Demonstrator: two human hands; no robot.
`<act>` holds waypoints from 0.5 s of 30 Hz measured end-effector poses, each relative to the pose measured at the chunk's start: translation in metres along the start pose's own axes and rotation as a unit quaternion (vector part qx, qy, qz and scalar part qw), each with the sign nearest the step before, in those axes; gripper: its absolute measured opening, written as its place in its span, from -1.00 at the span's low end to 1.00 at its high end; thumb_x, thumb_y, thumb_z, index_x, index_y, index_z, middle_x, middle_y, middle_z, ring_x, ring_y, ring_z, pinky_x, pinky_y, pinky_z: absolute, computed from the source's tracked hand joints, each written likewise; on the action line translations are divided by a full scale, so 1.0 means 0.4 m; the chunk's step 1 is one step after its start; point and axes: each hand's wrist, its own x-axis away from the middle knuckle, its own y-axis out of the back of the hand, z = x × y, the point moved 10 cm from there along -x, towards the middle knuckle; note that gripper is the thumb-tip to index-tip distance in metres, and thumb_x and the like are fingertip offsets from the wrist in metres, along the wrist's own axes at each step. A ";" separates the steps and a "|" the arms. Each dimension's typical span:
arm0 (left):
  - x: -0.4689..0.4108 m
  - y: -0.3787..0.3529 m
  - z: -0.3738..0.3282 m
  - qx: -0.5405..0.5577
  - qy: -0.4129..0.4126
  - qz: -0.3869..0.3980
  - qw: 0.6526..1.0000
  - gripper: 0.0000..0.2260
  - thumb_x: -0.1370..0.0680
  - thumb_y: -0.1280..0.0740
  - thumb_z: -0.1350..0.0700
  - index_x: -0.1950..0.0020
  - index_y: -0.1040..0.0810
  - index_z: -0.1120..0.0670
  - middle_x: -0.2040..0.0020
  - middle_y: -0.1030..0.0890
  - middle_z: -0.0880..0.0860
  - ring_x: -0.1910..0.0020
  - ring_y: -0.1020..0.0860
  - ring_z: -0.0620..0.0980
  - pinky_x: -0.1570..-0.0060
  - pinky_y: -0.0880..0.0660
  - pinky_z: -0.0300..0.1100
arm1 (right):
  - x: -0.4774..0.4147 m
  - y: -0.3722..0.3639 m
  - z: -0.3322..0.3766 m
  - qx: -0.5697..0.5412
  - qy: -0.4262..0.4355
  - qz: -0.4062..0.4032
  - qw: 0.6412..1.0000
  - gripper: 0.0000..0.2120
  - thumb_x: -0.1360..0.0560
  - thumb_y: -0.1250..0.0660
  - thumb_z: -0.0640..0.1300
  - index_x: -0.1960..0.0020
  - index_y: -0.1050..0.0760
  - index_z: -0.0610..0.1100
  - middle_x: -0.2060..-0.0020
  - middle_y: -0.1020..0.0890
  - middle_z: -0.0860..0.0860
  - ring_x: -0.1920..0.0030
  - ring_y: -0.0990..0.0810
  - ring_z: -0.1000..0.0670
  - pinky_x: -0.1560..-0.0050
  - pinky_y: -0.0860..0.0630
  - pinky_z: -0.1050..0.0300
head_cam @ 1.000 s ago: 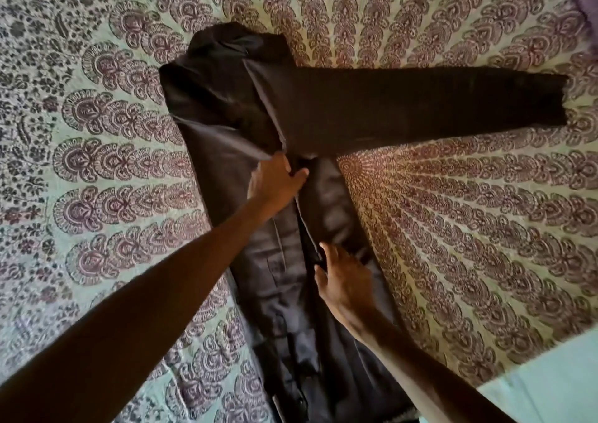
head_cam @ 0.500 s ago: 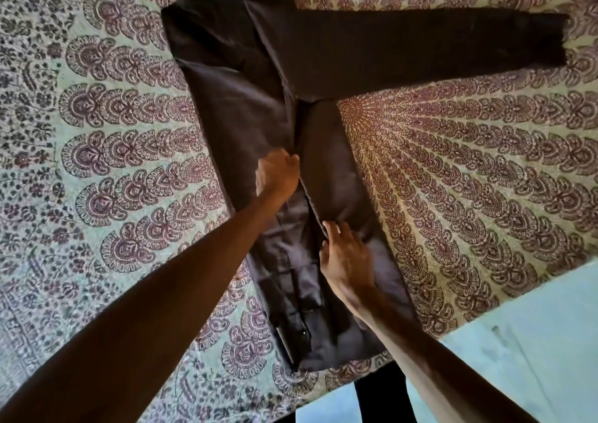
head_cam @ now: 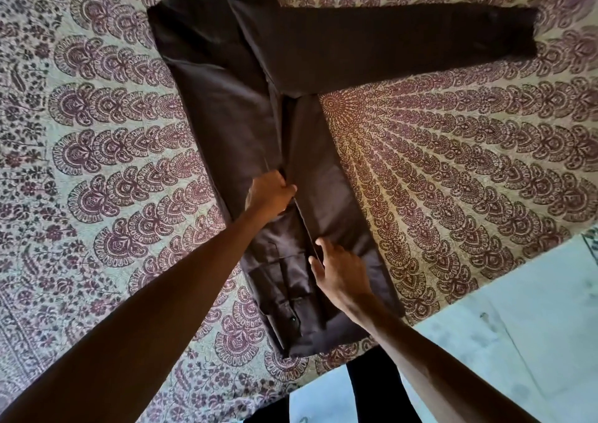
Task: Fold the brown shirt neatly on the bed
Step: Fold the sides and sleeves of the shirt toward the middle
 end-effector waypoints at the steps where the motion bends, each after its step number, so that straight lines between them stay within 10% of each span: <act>1: 0.011 0.020 -0.025 -0.050 -0.013 -0.025 0.998 -0.79 -0.40 -0.44 -0.02 0.10 -0.49 0.03 0.05 -0.66 0.20 0.04 -0.64 0.21 0.01 -0.58 0.03 | -0.019 0.026 -0.013 -0.013 -0.011 -0.012 1.000 -0.69 -0.57 -0.21 0.09 -0.25 -0.43 -0.02 0.02 -0.67 -0.02 0.08 -0.68 -0.08 0.15 -0.58 0.04; 7: -0.021 0.075 -0.255 -0.153 -0.174 -0.156 0.960 -0.76 -0.49 -0.36 0.09 -0.09 -0.39 0.05 -0.13 -0.47 0.09 -0.07 -0.54 0.21 0.07 -0.45 0.02 | -0.259 0.305 -0.167 -0.027 -0.076 -0.155 0.985 -0.84 -0.55 -0.29 -0.06 -0.12 -0.49 -0.03 0.01 -0.63 0.04 0.10 -0.60 0.04 0.15 -0.55 0.17; 15: -0.188 0.045 -0.477 -0.446 -0.232 -0.221 0.836 -0.51 -0.40 -0.43 0.15 -0.28 -0.34 0.06 -0.13 -0.49 0.07 -0.04 -0.55 0.11 0.09 -0.54 0.01 | -0.618 0.546 -0.243 0.185 -0.028 -0.188 0.964 -0.50 -0.41 -0.43 -0.22 -0.33 -0.41 -0.20 -0.23 -0.51 -0.17 -0.23 -0.47 -0.19 -0.18 -0.49 -0.14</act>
